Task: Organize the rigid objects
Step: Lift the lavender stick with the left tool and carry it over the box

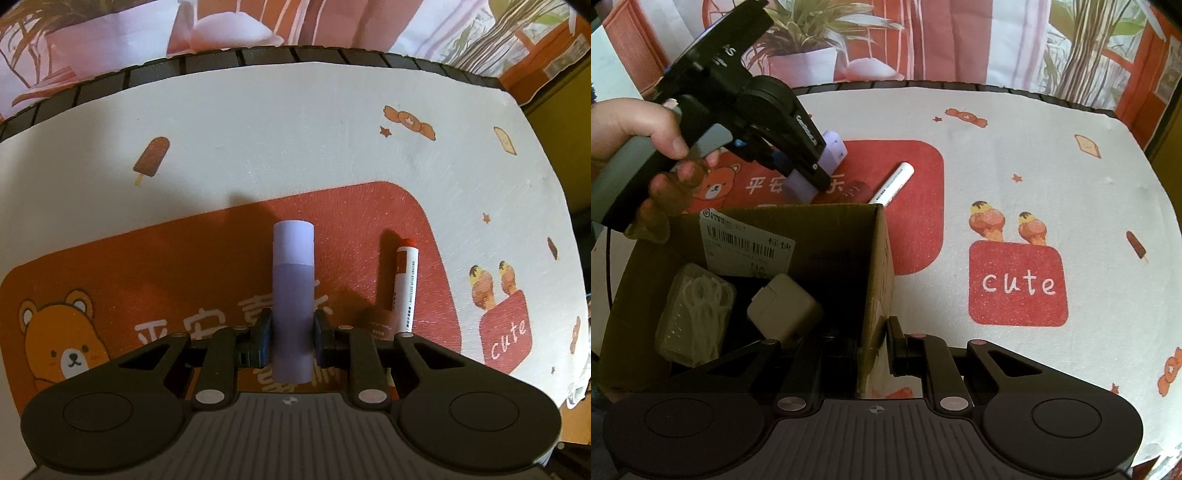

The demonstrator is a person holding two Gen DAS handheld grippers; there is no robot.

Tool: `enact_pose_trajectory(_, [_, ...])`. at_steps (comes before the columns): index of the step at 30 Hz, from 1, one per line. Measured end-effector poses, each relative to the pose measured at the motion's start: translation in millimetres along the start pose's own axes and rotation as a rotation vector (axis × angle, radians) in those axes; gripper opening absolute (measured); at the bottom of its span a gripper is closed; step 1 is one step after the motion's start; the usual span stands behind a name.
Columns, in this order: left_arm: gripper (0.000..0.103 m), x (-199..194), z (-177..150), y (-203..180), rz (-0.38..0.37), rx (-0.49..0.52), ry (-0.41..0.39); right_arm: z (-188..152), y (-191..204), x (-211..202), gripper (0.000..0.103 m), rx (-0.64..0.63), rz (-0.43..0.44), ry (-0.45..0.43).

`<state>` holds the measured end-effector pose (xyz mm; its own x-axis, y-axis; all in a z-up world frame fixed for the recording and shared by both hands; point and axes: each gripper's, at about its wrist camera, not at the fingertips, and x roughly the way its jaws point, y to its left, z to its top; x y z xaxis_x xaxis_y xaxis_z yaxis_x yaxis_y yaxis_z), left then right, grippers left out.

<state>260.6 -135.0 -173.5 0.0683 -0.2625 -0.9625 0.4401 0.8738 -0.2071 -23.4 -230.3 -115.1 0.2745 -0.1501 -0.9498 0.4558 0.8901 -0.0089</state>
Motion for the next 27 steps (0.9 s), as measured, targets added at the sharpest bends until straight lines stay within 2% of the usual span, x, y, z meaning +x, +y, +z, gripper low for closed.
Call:
enact_pose_trajectory(9, [0.024, -22.6, -10.1, 7.7, 0.040, 0.014, -0.087, 0.7, -0.1, 0.7, 0.013, -0.002, -0.003, 0.002])
enact_pose_trajectory(16, [0.024, -67.9, -31.2, 16.4, 0.041, 0.026, -0.166, 0.5, 0.2, 1.1, 0.013, -0.002, -0.004, 0.001])
enact_pose_trajectory(27, [0.024, -152.2, -91.7, 8.2, -0.063, 0.050, -0.286, -0.1, 0.4, 1.6, 0.013, -0.003, -0.006, 0.002])
